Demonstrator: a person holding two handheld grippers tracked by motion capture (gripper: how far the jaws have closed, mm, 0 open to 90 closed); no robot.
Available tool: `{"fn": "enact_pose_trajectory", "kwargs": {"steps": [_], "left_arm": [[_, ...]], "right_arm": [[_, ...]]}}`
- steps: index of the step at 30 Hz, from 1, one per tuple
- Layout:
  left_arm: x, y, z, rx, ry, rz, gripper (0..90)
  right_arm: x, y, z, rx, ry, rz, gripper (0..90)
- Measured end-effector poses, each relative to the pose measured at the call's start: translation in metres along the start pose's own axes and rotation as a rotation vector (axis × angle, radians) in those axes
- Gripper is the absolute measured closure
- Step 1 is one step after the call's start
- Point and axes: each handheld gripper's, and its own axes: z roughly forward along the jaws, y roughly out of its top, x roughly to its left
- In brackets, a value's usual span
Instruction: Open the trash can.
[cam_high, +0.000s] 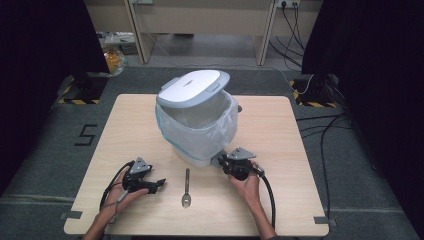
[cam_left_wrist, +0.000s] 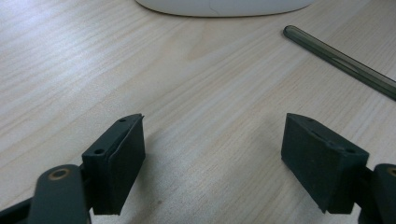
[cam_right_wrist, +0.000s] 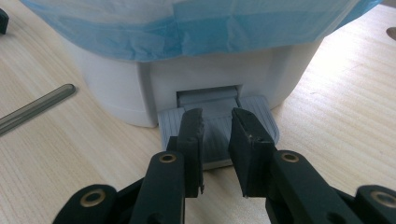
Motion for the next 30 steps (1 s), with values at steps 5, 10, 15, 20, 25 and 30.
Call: {"fn": "enact_pose_trajectory", "kwargs": {"steps": [5, 10, 15, 20, 25, 30], "left_arm": [[0.0, 0.0, 0.0, 0.0, 0.0, 0.0, 20.8], [0.0001, 0.0, -0.0001, 0.001, 0.0, 0.001, 20.9], [0.0, 0.0, 0.0, 0.0, 0.0, 0.0, 20.8], [0.0, 0.0, 0.0, 0.0, 0.0, 0.0, 20.8], [0.0, 0.0, 0.0, 0.0, 0.0, 0.0, 20.8], [-0.0001, 0.0, -0.0001, 0.0, 0.0, 0.001, 20.8]], "right_arm": [[0.0, 0.0007, 0.0019, 0.023, 0.001, -0.004, 74.1], [-0.0011, 0.0012, 0.0028, 0.036, 0.008, 0.003, 74.1], [-0.0015, 0.0012, 0.0028, 0.037, 0.009, 0.007, 74.1], [-0.0016, 0.0012, 0.0029, 0.037, 0.01, 0.008, 74.1], [-0.0016, 0.0012, 0.0029, 0.036, 0.01, 0.005, 74.0], [-0.0015, 0.0012, 0.0028, 0.037, 0.01, 0.007, 74.1]]}}
